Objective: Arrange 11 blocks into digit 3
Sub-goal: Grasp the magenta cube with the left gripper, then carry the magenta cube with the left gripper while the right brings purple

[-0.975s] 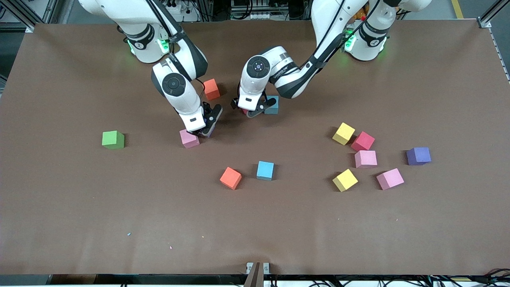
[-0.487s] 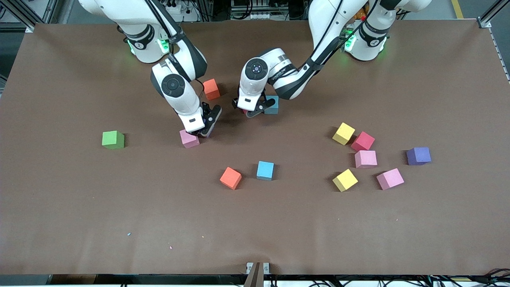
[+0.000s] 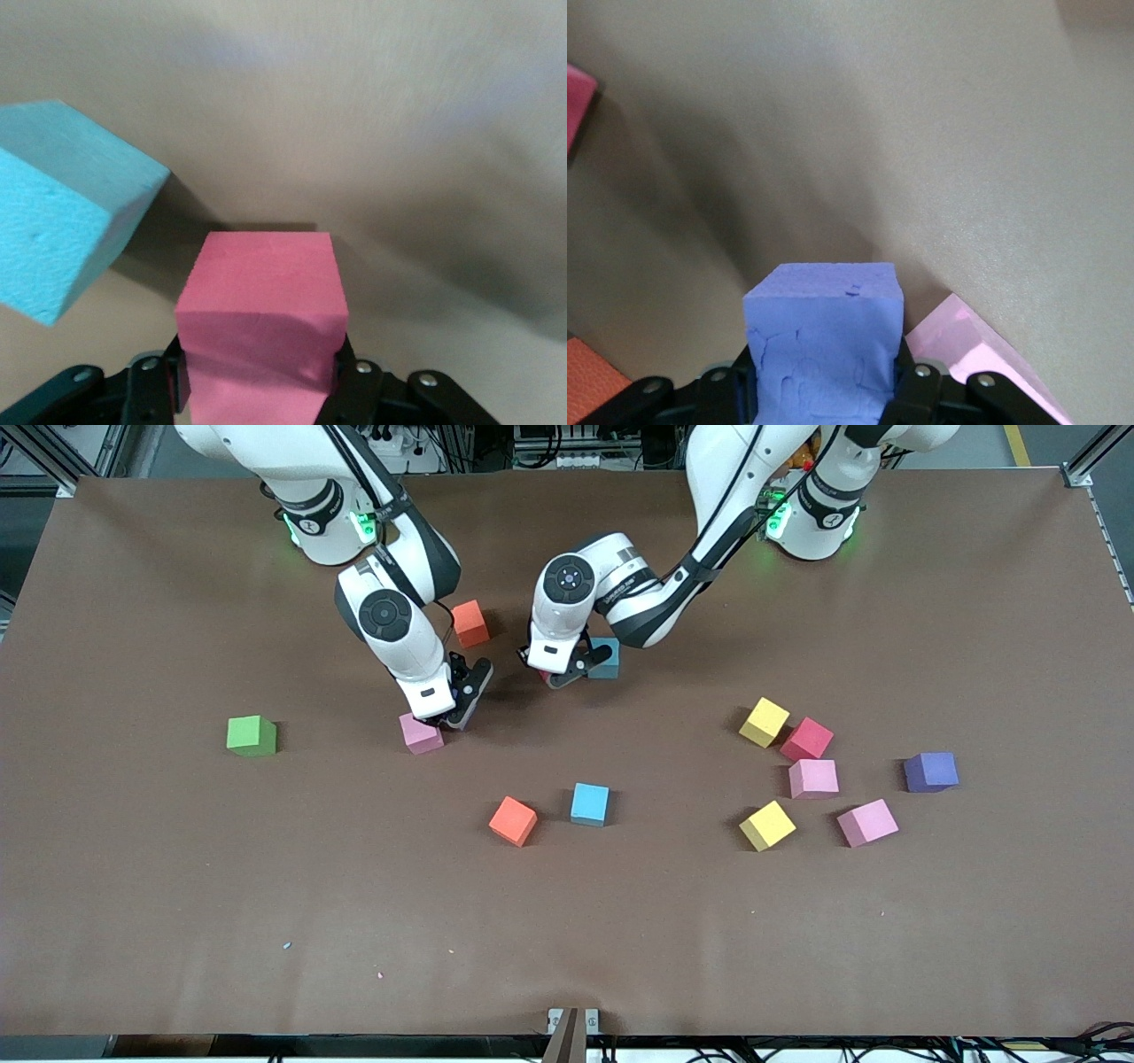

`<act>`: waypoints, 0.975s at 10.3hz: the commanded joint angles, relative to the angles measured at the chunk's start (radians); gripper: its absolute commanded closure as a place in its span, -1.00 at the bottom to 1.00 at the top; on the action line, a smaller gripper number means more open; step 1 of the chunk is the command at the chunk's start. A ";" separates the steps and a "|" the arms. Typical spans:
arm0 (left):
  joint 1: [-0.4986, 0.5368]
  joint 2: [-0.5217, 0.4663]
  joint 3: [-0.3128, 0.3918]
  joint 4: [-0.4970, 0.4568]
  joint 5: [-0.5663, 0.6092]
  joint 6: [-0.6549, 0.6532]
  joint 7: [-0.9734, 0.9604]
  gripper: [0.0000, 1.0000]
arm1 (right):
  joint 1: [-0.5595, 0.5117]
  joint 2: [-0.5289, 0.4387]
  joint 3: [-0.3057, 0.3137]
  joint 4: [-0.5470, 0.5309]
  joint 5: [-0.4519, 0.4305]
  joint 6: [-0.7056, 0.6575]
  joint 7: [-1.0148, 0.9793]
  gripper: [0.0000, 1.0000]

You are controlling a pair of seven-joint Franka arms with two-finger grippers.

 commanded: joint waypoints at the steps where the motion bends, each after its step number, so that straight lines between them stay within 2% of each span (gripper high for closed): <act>1: 0.028 -0.121 0.001 -0.015 0.025 -0.087 -0.177 1.00 | -0.002 -0.019 0.009 0.007 0.013 -0.052 -0.014 1.00; 3: 0.066 -0.187 0.002 -0.030 0.023 -0.162 -0.279 1.00 | -0.001 -0.023 0.012 0.030 0.013 -0.102 -0.011 1.00; 5: 0.167 -0.244 -0.004 -0.056 0.022 -0.227 -0.299 1.00 | -0.001 -0.034 0.012 0.053 0.013 -0.154 -0.018 1.00; 8: 0.302 -0.346 -0.005 -0.201 0.012 -0.229 -0.378 1.00 | 0.076 -0.031 0.011 0.111 0.013 -0.197 -0.014 1.00; 10: 0.376 -0.367 -0.008 -0.266 0.006 -0.226 -0.379 1.00 | 0.113 -0.026 0.009 0.133 -0.001 -0.193 -0.020 1.00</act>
